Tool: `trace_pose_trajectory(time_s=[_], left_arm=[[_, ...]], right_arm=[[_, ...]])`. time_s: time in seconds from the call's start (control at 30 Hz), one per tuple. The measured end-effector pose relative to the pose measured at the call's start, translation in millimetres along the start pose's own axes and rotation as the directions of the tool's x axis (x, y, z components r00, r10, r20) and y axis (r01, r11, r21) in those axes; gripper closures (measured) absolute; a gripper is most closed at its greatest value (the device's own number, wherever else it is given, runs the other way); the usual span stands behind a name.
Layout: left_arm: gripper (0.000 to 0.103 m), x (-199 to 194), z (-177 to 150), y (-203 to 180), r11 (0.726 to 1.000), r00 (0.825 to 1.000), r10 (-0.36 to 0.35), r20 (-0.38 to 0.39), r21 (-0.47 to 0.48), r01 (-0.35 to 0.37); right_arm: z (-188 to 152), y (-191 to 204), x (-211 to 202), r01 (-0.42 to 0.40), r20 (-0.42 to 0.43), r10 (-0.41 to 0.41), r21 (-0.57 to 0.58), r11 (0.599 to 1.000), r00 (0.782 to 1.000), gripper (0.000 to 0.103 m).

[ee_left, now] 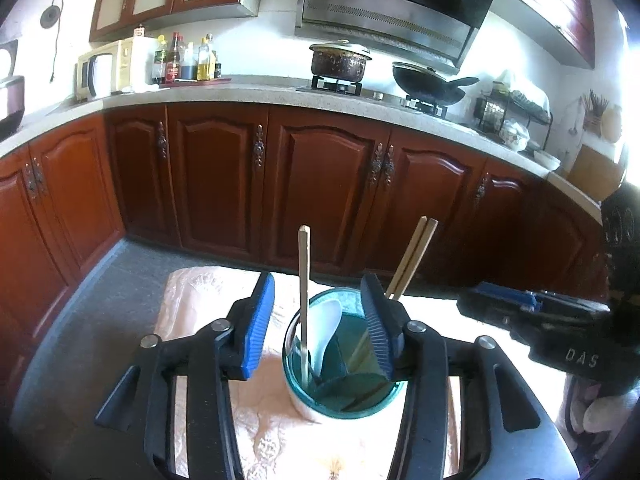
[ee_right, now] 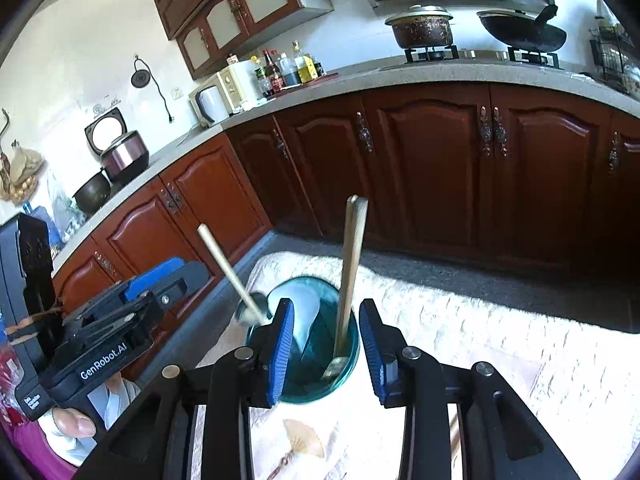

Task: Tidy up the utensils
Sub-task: 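Lower the chopsticks into the cup and open both grippers, then withdraw both open grippers from the cup back over the remaining utensils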

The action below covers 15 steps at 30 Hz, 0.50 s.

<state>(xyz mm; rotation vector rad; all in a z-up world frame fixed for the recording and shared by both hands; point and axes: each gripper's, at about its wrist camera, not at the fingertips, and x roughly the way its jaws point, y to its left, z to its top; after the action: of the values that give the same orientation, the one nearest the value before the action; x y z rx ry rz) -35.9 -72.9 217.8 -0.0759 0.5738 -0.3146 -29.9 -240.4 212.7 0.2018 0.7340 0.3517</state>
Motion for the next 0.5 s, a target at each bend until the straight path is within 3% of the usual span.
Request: trace_pose_trajectory(time_s=[0.07,0.13,0.17,0.5], left_arm=[[0.056,-6,-4,-2,1.000,1.000,0.006,0.000,0.006,-0.006],[0.043,-10,-7,-4,1.000,1.000,0.013,-0.003,0.012,-0.013],[0.042,-13,-10,-5,1.000,1.000,0.015,-0.005,0.010,-0.015],[0.041,-24,-40,-19,0.999,0.995,0.036,-0.089,0.029,-0.034]], right_arm=[[-7,2,-2,0.005,-0.003,-0.005,0.004,1.000,1.000,0.070],[-15,4,-4,0.014,-0.012,-0.014,0.004,1.000,1.000,0.069],[-20,5,-5,0.018,-0.020,-0.017,0.007,1.000,1.000,0.069],[-61,-2,-27,0.059,-0.057,-0.057,0.051,0.997,0.997,0.067]])
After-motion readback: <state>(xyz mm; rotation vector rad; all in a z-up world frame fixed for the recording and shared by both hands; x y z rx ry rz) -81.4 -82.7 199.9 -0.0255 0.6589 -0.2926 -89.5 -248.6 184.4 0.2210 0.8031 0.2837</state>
